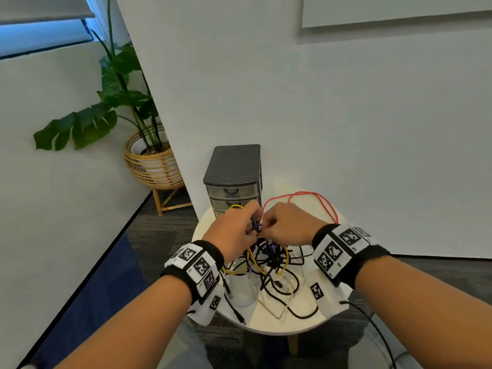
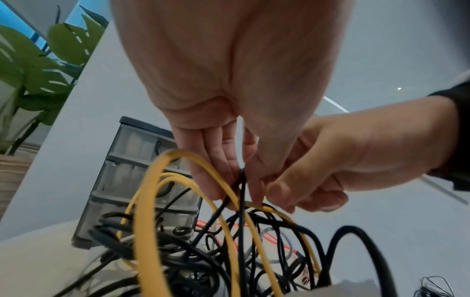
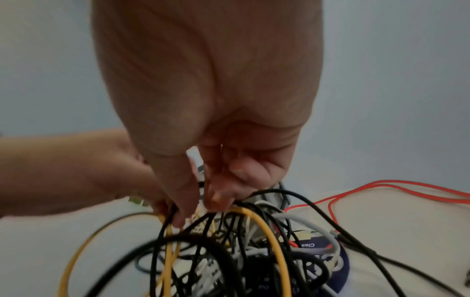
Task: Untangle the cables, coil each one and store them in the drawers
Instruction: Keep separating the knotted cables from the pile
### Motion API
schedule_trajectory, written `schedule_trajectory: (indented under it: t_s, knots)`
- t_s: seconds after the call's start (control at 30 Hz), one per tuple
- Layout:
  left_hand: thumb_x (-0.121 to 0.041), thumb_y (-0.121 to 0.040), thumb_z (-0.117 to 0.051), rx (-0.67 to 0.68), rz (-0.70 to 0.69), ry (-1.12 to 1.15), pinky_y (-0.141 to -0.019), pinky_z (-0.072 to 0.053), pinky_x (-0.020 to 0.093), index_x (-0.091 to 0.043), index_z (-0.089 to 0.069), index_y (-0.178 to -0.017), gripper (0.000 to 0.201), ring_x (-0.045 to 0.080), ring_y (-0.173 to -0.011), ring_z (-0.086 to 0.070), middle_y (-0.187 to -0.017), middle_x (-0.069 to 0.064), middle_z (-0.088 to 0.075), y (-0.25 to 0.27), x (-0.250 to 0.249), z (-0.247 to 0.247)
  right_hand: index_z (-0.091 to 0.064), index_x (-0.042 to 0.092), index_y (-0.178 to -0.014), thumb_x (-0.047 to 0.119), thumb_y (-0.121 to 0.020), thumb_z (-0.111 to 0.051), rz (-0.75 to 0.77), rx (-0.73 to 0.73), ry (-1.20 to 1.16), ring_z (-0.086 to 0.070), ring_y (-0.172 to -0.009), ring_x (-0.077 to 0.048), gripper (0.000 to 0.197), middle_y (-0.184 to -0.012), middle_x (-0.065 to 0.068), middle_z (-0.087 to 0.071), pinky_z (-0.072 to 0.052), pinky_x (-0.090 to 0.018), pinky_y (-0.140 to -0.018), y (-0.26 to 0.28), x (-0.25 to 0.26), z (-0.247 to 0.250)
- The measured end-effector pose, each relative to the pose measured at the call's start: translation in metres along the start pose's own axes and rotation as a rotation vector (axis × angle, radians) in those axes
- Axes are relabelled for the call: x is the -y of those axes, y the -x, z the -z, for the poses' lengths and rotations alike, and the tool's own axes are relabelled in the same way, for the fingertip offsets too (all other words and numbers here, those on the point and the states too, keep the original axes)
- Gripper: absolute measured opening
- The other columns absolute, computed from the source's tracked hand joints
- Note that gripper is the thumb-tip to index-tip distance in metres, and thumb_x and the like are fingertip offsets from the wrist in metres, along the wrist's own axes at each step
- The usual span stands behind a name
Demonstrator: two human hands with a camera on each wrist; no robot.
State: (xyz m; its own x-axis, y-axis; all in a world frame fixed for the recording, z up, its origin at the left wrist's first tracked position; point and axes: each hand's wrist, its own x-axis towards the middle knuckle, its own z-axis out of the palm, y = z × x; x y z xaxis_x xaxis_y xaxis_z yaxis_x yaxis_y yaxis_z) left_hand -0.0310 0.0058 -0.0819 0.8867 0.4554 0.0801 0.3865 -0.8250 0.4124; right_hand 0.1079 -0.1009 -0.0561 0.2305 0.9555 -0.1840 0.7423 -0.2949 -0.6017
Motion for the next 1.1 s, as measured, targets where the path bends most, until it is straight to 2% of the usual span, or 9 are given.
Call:
schedule_trajectory:
  t_s: [0.1, 0.2, 0.37, 0.47, 0.6, 0.73, 0.93, 1.0, 1.1]
  knots:
    - [-0.013, -0.090, -0.066, 0.024, -0.008, 0.053, -0.066, -0.053, 0.033, -0.031, -0.051, -0.118, 0.036, 0.015, -0.069, -0.060, -0.073, -0.003, -0.062, -0.001, -0.003, 0.001, -0.063, 0.019, -0.087, 0.021, -0.090, -0.067, 0.017, -0.012, 0.170, -0.057, -0.071, -0.014, 0.005, -0.080, 0.003, -0.058, -0.038, -0.021, -0.059, -0.002, 0.000, -0.017]
    - [-0.013, -0.091, -0.066, 0.019, -0.006, 0.092, -0.066, -0.051, 0.028, -0.031, -0.053, -0.121, 0.038, 0.014, -0.067, -0.060, -0.071, -0.003, -0.062, -0.001, -0.004, 0.000, -0.061, 0.018, -0.105, 0.018, -0.095, -0.060, 0.039, -0.105, 0.284, -0.061, -0.077, -0.021, 0.009, -0.089, -0.002, -0.059, -0.048, -0.028, -0.065, -0.006, -0.002, -0.031]
    - [-0.007, -0.089, -0.065, 0.002, 0.034, 0.145, -0.071, -0.056, 0.033, -0.032, -0.051, -0.119, 0.041, 0.017, -0.068, -0.063, -0.072, 0.002, -0.066, -0.001, 0.000, 0.002, -0.058, 0.022, -0.110, 0.015, -0.095, -0.059, 0.085, -0.232, 0.277, -0.060, -0.085, -0.022, 0.016, -0.099, -0.001, -0.058, -0.054, -0.034, -0.074, -0.007, -0.013, -0.037]
    - [-0.008, -0.090, -0.066, -0.006, 0.049, 0.164, -0.075, -0.058, 0.037, -0.030, -0.051, -0.114, 0.035, 0.017, -0.069, -0.064, -0.073, 0.002, -0.066, -0.001, 0.002, 0.002, -0.059, 0.023, -0.109, 0.018, -0.097, -0.059, 0.100, -0.250, 0.248, -0.058, -0.087, -0.020, 0.014, -0.101, 0.000, -0.056, -0.052, -0.032, -0.074, -0.007, -0.015, -0.038]
    - [-0.008, -0.089, -0.067, -0.013, 0.056, 0.175, -0.075, -0.058, 0.041, -0.029, -0.049, -0.110, 0.034, 0.019, -0.071, -0.064, -0.075, 0.003, -0.066, -0.001, 0.002, 0.001, -0.057, 0.025, -0.106, 0.025, -0.099, -0.060, 0.063, -0.343, 0.148, -0.053, -0.084, -0.015, 0.007, -0.094, 0.008, -0.050, -0.035, -0.022, -0.064, -0.009, -0.020, -0.041]
    - [-0.009, -0.090, -0.066, -0.013, 0.052, 0.161, -0.076, -0.057, 0.039, -0.028, -0.050, -0.110, 0.032, 0.019, -0.071, -0.063, -0.073, 0.002, -0.065, 0.000, 0.002, -0.001, -0.059, 0.022, -0.088, 0.024, -0.099, -0.061, 0.039, -0.311, 0.155, -0.054, -0.085, -0.017, 0.011, -0.092, 0.003, -0.053, -0.036, -0.024, -0.067, -0.011, -0.021, -0.041]
    - [-0.017, -0.097, -0.060, 0.040, 0.022, 0.011, -0.076, -0.052, 0.037, -0.027, -0.069, -0.100, 0.014, 0.015, -0.079, -0.056, -0.080, -0.005, -0.057, -0.002, 0.012, -0.001, -0.065, 0.022, -0.087, 0.019, -0.098, -0.064, 0.133, -0.186, -0.272, -0.058, -0.080, -0.009, 0.011, -0.090, 0.007, -0.065, -0.044, -0.023, -0.073, -0.003, -0.030, -0.014]
    - [-0.025, -0.101, -0.058, 0.040, 0.037, -0.009, -0.078, -0.049, 0.034, -0.028, -0.071, -0.100, 0.013, 0.012, -0.084, -0.055, -0.088, -0.008, -0.057, -0.003, 0.017, -0.002, -0.066, 0.021, -0.086, 0.017, -0.100, -0.061, 0.121, -0.162, -0.539, -0.055, -0.069, -0.008, 0.015, -0.080, 0.010, -0.063, -0.047, -0.022, -0.066, 0.005, -0.036, -0.003]
    - [-0.034, -0.104, -0.053, -0.001, 0.058, 0.012, -0.078, -0.047, 0.031, -0.027, -0.069, -0.105, 0.017, 0.013, -0.087, -0.053, -0.096, -0.006, -0.051, -0.005, 0.020, -0.006, -0.062, 0.015, -0.083, 0.007, -0.100, -0.056, 0.062, -0.112, -0.870, -0.046, -0.059, -0.009, 0.020, -0.070, 0.004, -0.054, -0.041, -0.020, -0.056, 0.013, -0.045, 0.007]
